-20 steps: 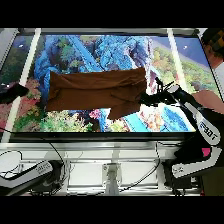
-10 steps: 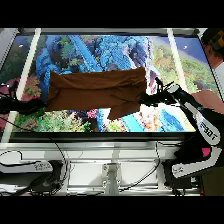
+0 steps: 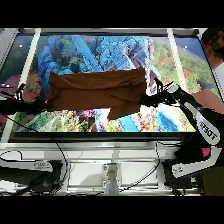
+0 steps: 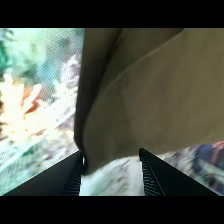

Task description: Fold the clothes and pants, and hang the long-sleeved shirts on hangers.

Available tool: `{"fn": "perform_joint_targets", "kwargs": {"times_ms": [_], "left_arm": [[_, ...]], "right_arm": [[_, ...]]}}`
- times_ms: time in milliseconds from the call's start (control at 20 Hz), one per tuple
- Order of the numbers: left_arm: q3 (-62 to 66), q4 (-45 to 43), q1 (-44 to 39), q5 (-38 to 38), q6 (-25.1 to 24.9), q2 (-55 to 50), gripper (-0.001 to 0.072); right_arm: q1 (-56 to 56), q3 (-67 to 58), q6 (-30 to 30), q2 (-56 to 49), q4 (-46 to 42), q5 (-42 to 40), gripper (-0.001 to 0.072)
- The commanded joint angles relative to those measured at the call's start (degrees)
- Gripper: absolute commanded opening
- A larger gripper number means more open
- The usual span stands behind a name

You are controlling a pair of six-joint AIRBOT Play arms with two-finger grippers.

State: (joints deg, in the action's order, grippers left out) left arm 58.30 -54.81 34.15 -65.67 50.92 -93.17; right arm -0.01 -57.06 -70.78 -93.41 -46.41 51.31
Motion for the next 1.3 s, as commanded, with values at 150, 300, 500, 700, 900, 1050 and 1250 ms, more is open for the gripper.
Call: {"fn": "perform_joint_targets", "kwargs": {"times_ms": [150,300,500,700,900,1050,1250], "left_arm": [[0.0,6.6,0.0,2.5,-4.5,-2.6,0.005],[0.6,13.1,0.0,1.8,-6.9,-1.8,0.002],[6.1,26.7,0.0,-4.6,-10.3,1.2,0.0019],[10.6,45.8,0.0,-9.4,-14.2,7.2,0.0018],[13.6,56.8,0.0,-9.4,-15.8,14.7,0.0018],[15.6,57.2,0.9,-8.8,-15.8,21.0,0.0018],[15.7,56.8,5.4,-4.9,-14.7,30.9,0.0017]], "right_arm": [[0.0,0.0,0.0,0.1,-0.3,0.4,0.0017],[0.0,-0.7,0.3,0.2,-1.8,2.4,0.0017],[0.0,-1.3,2.1,5.7,-3.4,5.0,0.0016],[0.0,-1.3,3.9,17.2,-3.3,4.5,0.0016],[0.0,-4.1,4.5,30.6,-3.8,3.5,0.0015],[0.0,-9.2,3.8,40.2,-8.8,3.1,0.0015],[0.0,-18.4,-1.3,49.6,-16.1,3.6,0.0015]]}}
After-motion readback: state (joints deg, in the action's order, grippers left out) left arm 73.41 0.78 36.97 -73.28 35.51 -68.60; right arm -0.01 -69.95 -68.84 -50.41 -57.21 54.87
